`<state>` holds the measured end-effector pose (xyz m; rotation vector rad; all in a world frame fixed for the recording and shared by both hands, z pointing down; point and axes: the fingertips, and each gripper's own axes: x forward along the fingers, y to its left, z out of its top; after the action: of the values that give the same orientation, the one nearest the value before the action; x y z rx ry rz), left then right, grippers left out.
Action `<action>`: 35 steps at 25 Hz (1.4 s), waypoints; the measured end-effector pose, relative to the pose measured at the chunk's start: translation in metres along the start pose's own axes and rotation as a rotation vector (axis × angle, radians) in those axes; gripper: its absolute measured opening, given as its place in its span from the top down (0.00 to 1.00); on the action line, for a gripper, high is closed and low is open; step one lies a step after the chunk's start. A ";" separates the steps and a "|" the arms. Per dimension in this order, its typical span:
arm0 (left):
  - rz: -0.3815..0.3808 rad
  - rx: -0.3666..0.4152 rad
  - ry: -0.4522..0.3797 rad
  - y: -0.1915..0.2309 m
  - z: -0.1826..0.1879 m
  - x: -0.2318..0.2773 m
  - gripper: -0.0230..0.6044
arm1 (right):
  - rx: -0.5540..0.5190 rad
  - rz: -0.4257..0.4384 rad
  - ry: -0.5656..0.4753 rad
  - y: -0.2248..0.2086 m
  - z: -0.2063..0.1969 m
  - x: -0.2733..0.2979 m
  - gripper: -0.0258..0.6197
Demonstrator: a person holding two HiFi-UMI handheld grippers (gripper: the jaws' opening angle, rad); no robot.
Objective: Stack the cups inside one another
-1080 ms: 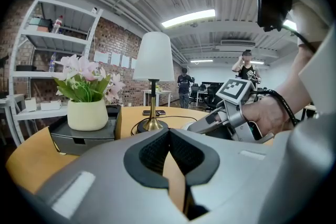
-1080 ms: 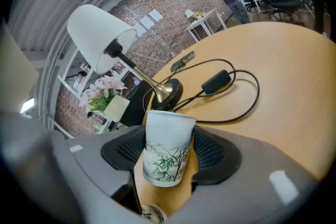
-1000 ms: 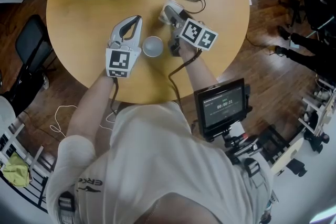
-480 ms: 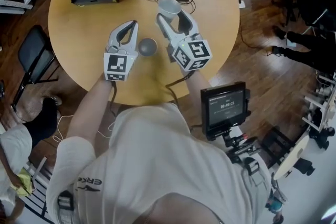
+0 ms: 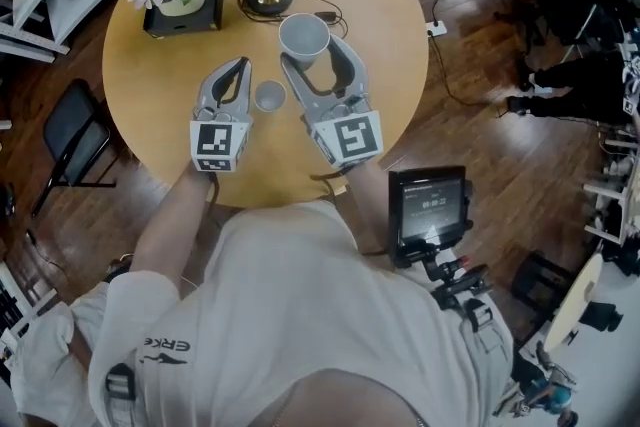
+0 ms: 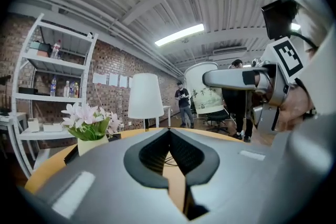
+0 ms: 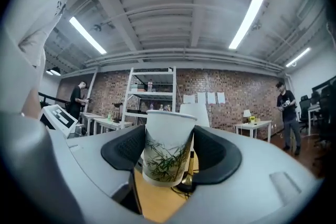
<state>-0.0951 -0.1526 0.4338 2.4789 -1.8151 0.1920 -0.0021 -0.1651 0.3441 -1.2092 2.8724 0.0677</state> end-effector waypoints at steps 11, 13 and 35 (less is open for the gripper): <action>0.019 0.028 -0.130 -0.009 0.061 -0.039 0.96 | -0.098 0.016 -0.169 0.034 0.072 -0.031 0.49; 0.027 0.030 -0.130 -0.007 0.061 -0.044 0.96 | -0.102 0.025 -0.163 0.039 0.070 -0.031 0.49; 0.071 0.042 0.060 0.017 -0.007 -0.073 0.96 | -0.012 0.056 0.033 0.064 -0.058 -0.010 0.49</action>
<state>-0.1334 -0.0877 0.4297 2.4099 -1.8952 0.3071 -0.0415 -0.1160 0.4048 -1.1431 2.9386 0.0659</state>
